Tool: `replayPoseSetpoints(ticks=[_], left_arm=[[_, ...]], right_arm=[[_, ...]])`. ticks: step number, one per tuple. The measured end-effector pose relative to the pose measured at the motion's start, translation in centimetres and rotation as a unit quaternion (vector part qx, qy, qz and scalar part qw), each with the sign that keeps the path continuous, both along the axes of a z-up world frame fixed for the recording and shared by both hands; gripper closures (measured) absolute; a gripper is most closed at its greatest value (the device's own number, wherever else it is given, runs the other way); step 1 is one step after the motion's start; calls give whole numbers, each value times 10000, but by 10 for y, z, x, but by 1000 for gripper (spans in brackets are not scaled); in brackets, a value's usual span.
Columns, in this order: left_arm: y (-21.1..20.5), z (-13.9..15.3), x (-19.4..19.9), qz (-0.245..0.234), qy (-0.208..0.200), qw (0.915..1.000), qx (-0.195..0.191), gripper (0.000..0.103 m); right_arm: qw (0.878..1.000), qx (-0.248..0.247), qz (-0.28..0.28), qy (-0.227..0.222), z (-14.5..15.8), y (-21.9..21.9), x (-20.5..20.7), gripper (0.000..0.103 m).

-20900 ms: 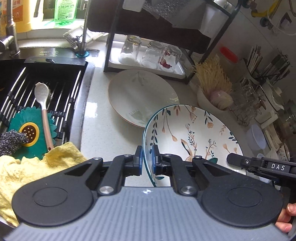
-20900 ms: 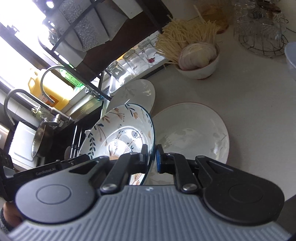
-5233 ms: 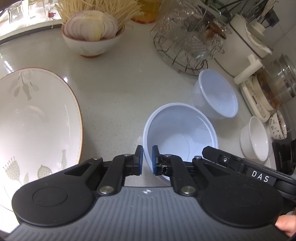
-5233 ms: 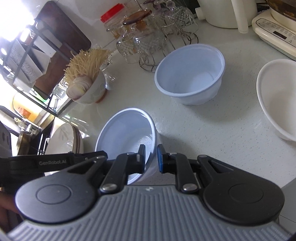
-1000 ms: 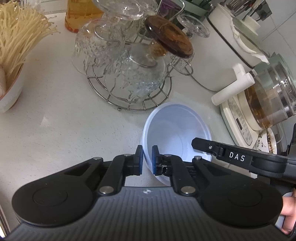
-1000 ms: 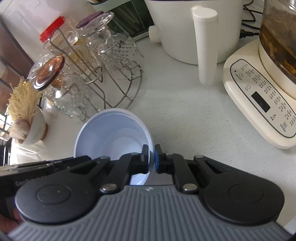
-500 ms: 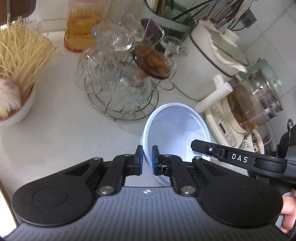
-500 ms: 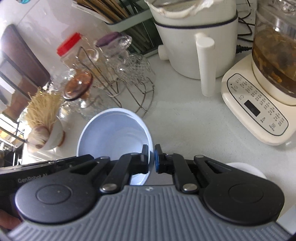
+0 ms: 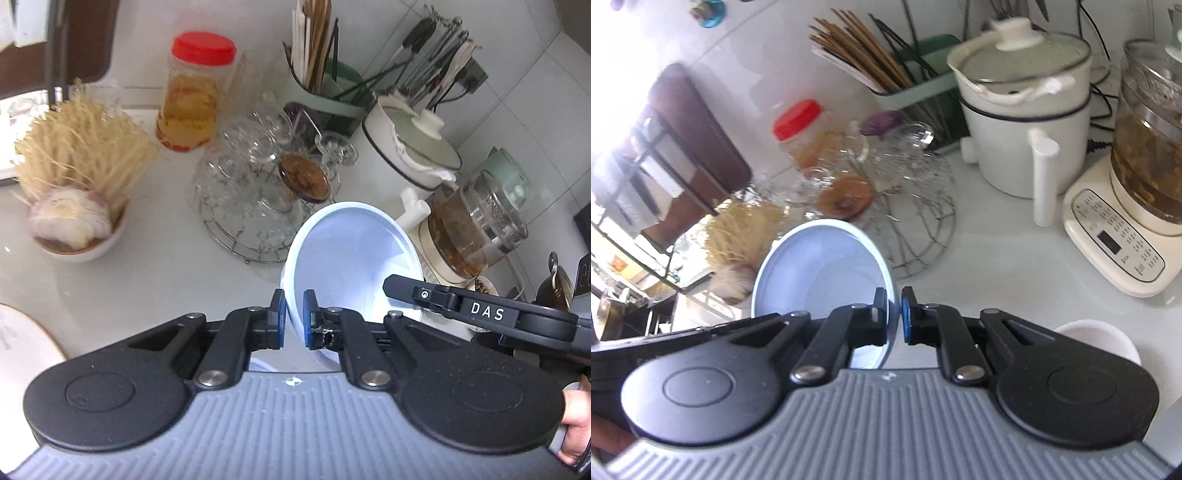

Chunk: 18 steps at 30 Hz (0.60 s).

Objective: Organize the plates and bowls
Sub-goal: 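Lower the second blue bowl into the first and open both grippers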

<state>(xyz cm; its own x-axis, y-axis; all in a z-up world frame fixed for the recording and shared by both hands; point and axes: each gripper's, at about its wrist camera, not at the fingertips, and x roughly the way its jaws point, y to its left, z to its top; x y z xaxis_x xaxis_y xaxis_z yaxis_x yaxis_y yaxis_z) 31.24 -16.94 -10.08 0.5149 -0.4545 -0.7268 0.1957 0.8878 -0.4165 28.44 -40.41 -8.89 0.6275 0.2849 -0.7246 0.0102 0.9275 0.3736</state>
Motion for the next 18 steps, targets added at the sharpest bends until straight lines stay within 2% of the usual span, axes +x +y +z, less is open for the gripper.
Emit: replayPoseSetpoints(ticks=[7,13,18], left_arm=[[33,9,-24,238,-78,9997,7,92],[57,-3,-45,394,103,9992,-22,92],[63,-23,-53,380,409,9984,4,92]], right_arm=[[9996,47,240,-100,5,29,-10,91],[9989,-7,462,81,-4,51,-20,91],[9978,-158,540,347,-17,62,-28,91]])
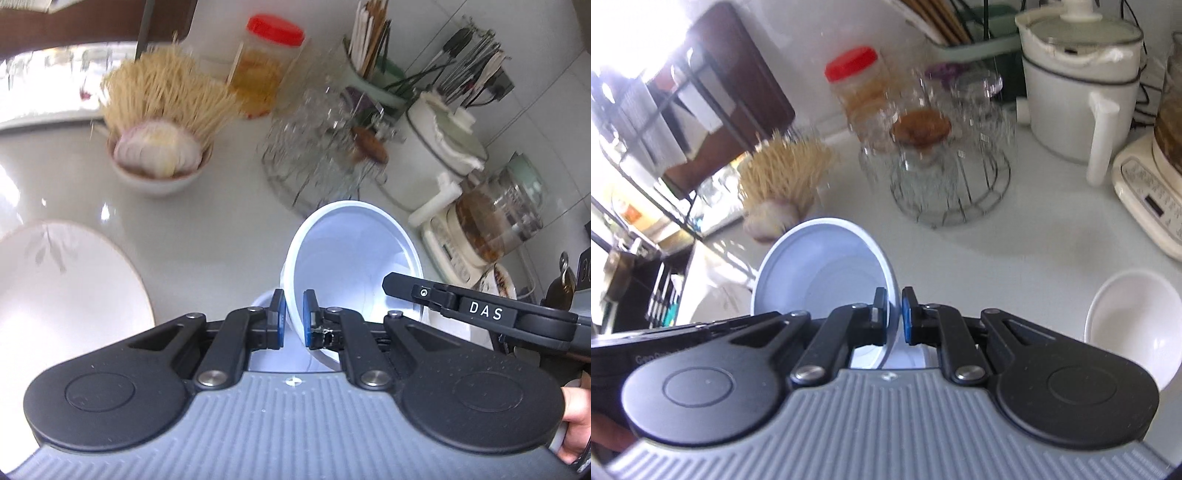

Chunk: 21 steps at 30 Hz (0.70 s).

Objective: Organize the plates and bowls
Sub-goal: 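Lower the second blue bowl into the first and open both grippers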

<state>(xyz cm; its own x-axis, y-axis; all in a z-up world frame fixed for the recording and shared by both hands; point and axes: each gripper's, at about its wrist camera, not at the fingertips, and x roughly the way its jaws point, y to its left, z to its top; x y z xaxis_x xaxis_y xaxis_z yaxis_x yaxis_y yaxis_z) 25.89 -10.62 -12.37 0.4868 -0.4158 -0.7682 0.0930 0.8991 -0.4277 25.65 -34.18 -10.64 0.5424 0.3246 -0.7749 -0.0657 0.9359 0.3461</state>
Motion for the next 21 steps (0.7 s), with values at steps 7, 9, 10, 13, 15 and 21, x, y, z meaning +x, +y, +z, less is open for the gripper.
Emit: replayPoseSetpoints(ticks=[7,9,10,13,15,21], left_arm=[[0,-25,-8,-36,346,9993,116,92],[-1,-28,-9,-25,370,9992,151,92],[-2,-30,-9,-25,397,9991,151,92],[-2,-34,-11,-19,451,9988,166,92],[-2,-35,-11,4,459,9988,153,92],[-7,-33,-9,-25,449,9985,298,87]], right_arm=[[9992,-75,-37,397,-25,7,-11,91],[9991,-87,-25,413,-28,7,-14,91],[9990,-110,-14,425,-30,8,-14,91],[9987,-92,-39,508,-35,7,-15,91],[9986,-47,-50,530,-38,6,-15,91],[9969,241,-120,738,-45,0,-11,90]])
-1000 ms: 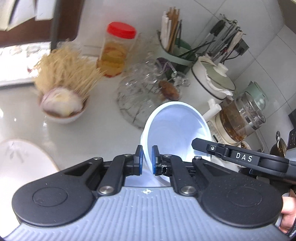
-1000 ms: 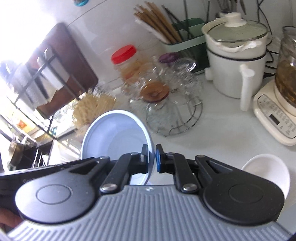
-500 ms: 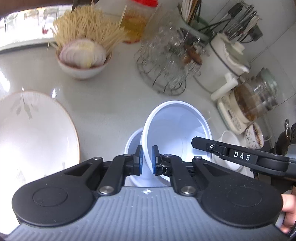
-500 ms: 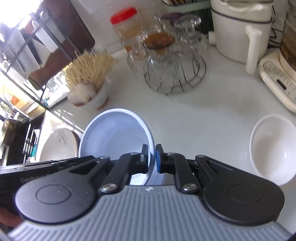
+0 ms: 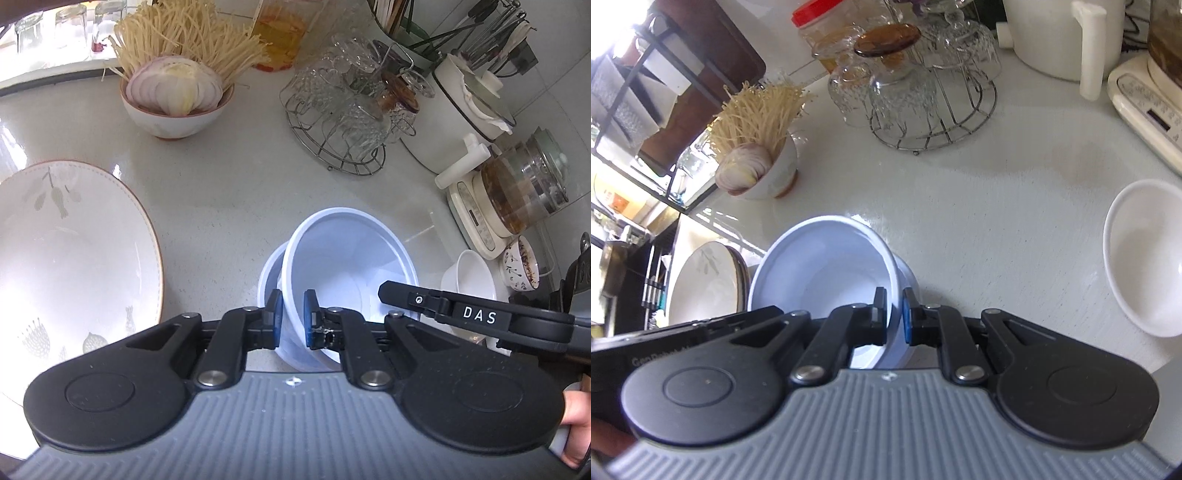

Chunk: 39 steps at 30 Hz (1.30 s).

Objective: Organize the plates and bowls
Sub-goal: 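Lower the second blue bowl into the first and open both grippers, then withdraw both grippers and move them to the white ceramic bowl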

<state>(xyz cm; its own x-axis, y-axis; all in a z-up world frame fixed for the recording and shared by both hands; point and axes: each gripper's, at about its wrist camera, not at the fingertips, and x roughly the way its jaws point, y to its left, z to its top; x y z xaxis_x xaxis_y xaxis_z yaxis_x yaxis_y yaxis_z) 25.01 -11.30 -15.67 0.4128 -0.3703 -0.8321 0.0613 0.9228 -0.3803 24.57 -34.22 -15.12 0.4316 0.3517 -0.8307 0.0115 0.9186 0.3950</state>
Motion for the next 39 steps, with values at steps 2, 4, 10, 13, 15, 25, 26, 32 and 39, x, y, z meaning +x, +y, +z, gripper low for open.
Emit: replayPoseSetpoints(ticks=[2,4,10,13,15,25,26,32,39], left_arm=[[-4,2,1,-66,-12,9997,233,61],[-4,7,-1,-66,-171,9994,307,50],[-2,18,0,-119,-334,9990,289,50],[-1,30,-3,-169,-501,9981,304,50],[-3,41,-6,-214,-696,9962,469,50],[-10,87,-18,-434,-1276,9893,559,50],[-11,90,-19,-469,-1316,9886,562,50],[-20,102,-25,-615,-1476,9857,532,50],[-34,107,-29,-749,-1540,9841,464,50]], right_arm=[[10000,34,-26,57,-1,0,1,86],[9999,103,-37,71,-1,-1,1,69],[9994,214,-46,-260,11,0,-3,42],[9988,138,-141,-458,21,0,-5,42],[9977,60,-218,-640,29,-1,-8,42],[9897,-237,-511,-1319,65,-7,-28,42],[9888,-261,-546,-1365,68,-8,-31,42],[9848,-335,-661,-1572,80,-12,-40,42],[9812,-374,-830,-1701,87,-21,-52,42]])
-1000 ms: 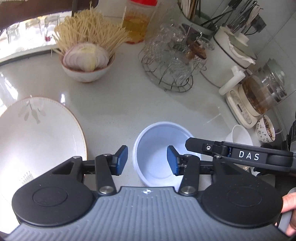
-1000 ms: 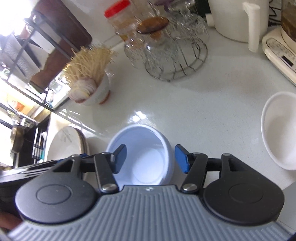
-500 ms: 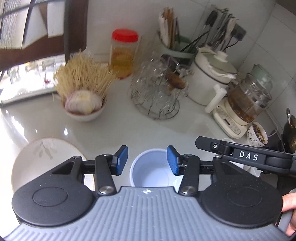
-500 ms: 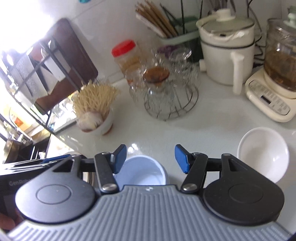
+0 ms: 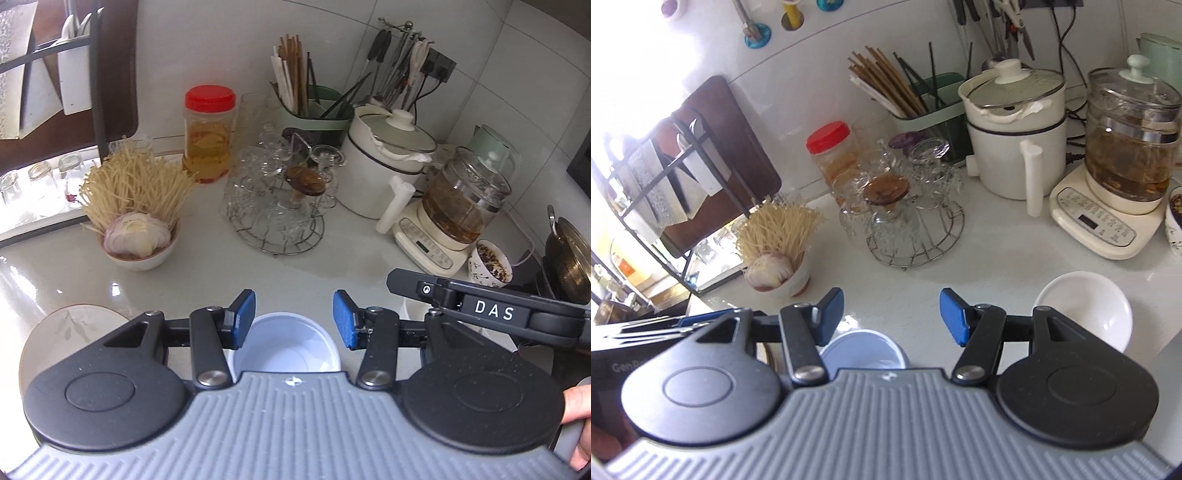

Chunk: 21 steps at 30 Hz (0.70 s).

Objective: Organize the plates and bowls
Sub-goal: 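Withdraw both grippers and move them to the white ceramic bowl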

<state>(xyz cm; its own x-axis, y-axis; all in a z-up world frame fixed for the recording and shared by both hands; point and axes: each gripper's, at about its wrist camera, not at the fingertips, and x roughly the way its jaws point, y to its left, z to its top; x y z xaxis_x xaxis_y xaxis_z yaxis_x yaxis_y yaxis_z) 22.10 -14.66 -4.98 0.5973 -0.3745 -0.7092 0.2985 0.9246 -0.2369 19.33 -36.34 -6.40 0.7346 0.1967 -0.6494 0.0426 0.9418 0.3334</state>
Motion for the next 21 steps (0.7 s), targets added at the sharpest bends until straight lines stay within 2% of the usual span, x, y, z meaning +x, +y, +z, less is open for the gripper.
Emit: replayPoseSetpoints(ticks=[11,21], left_arm=[[-34,-4,-1,-536,124,9985,28,50],[-76,-13,2,-1199,228,9925,-51,50]], right_arm=[[9982,-36,-598,5,-3,-32,-26,42],[9911,-86,-1328,57,-4,-68,-53,42]])
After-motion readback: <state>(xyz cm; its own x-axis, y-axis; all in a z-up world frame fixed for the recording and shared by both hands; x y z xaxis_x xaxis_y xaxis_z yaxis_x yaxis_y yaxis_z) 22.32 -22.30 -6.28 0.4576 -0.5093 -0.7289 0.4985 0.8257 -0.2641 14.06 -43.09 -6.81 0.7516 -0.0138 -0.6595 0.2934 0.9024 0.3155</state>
